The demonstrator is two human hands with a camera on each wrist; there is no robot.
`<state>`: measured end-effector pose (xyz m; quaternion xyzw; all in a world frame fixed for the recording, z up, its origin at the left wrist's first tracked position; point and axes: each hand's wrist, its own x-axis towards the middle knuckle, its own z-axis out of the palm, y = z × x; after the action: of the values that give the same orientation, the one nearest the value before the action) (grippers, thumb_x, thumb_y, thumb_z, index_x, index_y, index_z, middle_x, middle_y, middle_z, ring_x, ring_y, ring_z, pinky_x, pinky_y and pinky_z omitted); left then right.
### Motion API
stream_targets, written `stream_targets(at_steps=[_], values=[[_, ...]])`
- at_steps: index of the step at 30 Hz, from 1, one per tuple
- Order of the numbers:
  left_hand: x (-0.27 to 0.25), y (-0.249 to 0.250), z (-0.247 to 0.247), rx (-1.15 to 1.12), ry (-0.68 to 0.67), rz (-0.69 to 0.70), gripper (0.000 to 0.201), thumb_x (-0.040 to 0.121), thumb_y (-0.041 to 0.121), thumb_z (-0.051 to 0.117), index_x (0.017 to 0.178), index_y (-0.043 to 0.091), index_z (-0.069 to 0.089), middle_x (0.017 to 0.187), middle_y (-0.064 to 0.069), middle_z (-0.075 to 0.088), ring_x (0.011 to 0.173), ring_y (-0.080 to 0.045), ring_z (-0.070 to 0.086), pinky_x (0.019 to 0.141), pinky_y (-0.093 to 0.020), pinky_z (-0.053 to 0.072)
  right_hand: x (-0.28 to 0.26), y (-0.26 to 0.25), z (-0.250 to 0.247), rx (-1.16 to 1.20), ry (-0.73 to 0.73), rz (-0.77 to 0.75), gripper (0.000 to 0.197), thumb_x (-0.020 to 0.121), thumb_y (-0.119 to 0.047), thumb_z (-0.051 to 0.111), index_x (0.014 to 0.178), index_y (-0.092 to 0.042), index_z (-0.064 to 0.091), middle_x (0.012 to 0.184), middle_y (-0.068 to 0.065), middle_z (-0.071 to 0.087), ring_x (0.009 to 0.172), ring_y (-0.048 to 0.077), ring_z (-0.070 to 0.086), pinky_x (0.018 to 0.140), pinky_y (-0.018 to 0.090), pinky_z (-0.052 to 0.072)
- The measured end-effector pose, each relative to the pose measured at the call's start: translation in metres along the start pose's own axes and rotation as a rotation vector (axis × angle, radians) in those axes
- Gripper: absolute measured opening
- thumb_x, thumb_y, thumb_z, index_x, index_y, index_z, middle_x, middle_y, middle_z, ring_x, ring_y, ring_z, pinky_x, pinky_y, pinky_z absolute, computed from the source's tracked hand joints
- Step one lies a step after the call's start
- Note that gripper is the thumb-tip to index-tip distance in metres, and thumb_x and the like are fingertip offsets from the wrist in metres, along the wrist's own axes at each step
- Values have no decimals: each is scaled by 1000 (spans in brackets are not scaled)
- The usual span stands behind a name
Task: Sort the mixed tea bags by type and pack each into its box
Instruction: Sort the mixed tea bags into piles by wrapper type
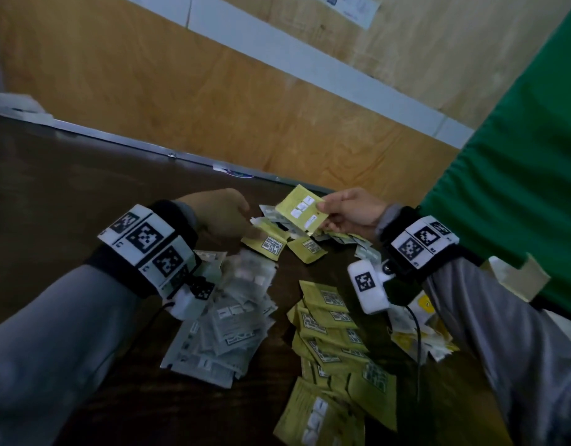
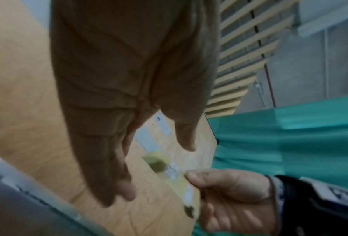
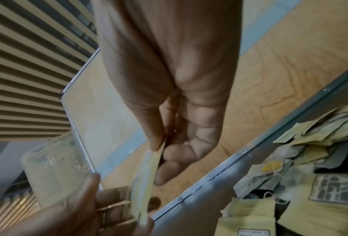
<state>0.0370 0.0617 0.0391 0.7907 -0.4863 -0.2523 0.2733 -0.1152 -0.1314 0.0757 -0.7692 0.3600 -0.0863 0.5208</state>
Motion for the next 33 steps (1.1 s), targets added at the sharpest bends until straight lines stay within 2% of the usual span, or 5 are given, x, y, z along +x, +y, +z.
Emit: stream_targets(at_steps=[2, 7, 15, 24, 33], values=[[2, 7, 6, -170, 108, 10, 64, 86, 50, 60, 126, 0, 53, 124, -15, 61, 104, -22, 60, 89, -33, 44, 2, -3, 11, 34, -95, -51, 11, 91, -10, 57, 97, -5, 65, 83, 12, 69, 66, 13, 61, 55, 18, 48], [3, 12, 5, -538, 285, 55, 20, 91, 18, 63, 96, -1, 65, 87, -15, 67, 50, -7, 62, 45, -15, 50, 15, -10, 37, -20, -124, -20, 27, 93, -34, 55, 96, -9, 64, 84, 4, 69, 72, 14, 67, 65, 25, 50], [-1, 6, -5, -553, 391, 66, 17, 92, 15, 61, 75, 17, 59, 80, -9, 69, 63, -20, 64, 62, -28, 56, 73, 17, 67, -1126, -196, 20, 108, 61, -68, 71, 144, -12, 31, 145, 6, 41, 129, 27, 44, 106, 40, 39], [-2, 3, -4, -505, 386, 100, 20, 91, 21, 63, 71, 21, 61, 92, -19, 72, 54, -14, 64, 54, -25, 52, 68, -1, 27, -754, -48, -59, 33, 78, -45, 70, 77, -13, 62, 78, 0, 59, 75, 17, 55, 71, 29, 44], [1, 12, 5, -563, 321, 84, 13, 91, 12, 62, 79, 15, 58, 92, -9, 67, 62, -15, 61, 46, -16, 54, 54, 47, 17, -814, -66, 304, 101, 70, -46, 78, 146, -7, 25, 152, 12, 30, 137, 31, 33, 108, 45, 35]])
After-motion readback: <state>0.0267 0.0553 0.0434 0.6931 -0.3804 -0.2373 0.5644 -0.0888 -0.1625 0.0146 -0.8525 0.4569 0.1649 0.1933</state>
